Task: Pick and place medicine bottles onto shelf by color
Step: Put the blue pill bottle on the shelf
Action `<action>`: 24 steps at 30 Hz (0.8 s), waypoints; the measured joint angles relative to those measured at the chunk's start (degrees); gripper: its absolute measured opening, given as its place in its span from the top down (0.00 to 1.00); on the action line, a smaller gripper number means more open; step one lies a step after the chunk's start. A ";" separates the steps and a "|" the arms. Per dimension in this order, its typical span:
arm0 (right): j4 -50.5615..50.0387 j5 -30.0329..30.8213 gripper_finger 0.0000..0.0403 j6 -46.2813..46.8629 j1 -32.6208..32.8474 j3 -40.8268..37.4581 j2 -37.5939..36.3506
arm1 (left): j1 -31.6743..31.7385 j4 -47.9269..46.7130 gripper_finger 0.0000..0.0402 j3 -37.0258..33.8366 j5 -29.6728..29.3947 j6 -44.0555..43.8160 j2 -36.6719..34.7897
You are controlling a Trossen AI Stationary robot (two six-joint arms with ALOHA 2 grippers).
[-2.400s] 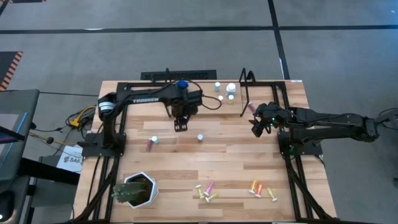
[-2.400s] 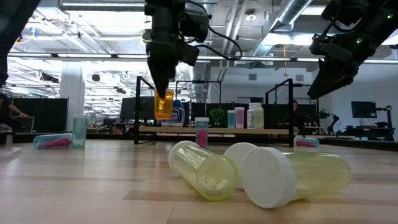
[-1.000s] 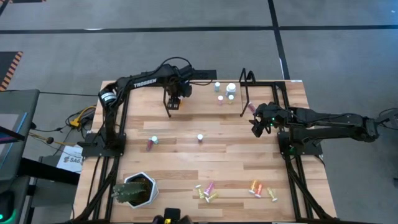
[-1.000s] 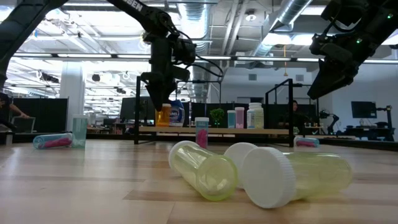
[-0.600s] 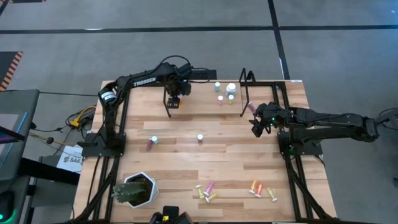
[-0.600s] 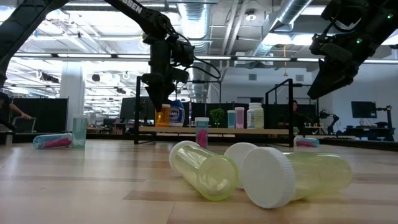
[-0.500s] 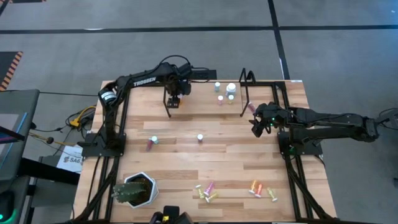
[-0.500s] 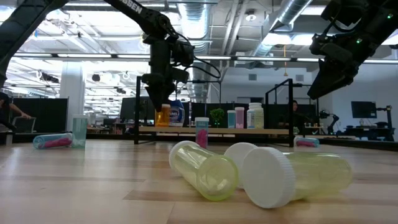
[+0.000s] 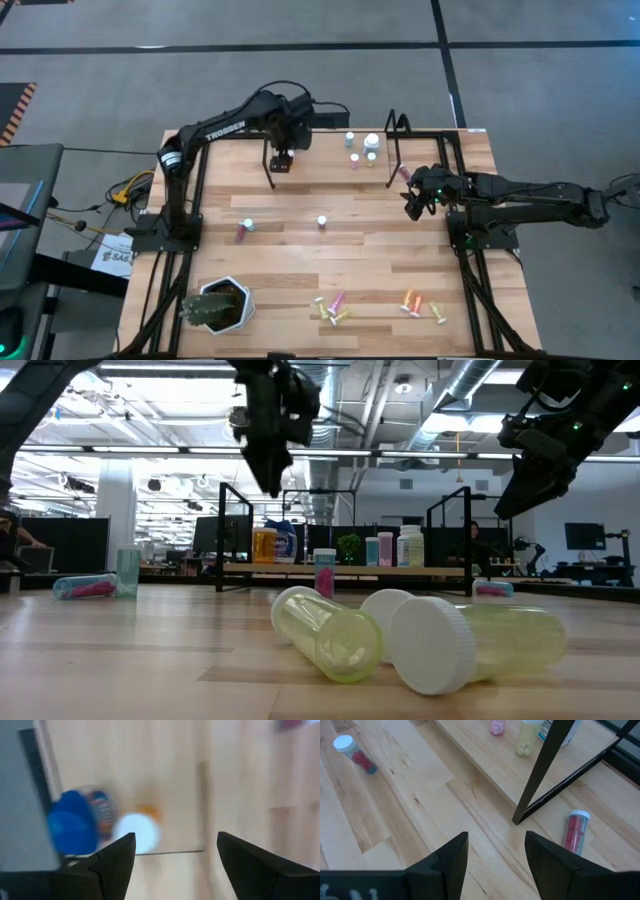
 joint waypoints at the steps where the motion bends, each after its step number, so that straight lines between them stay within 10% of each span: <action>1: 0.01 0.00 0.46 -0.01 -0.01 0.00 -0.01 | -0.89 -0.52 0.33 0.00 1.13 -2.75 -0.49; 11: 0.02 0.00 0.46 -0.01 -0.01 0.00 -0.02 | -12.70 -9.22 0.33 -4.64 -1.23 -24.13 -7.00; 24: 0.02 0.00 0.46 -0.02 -0.02 -0.02 0.00 | -22.69 9.29 0.33 -46.99 -5.40 -65.89 -32.12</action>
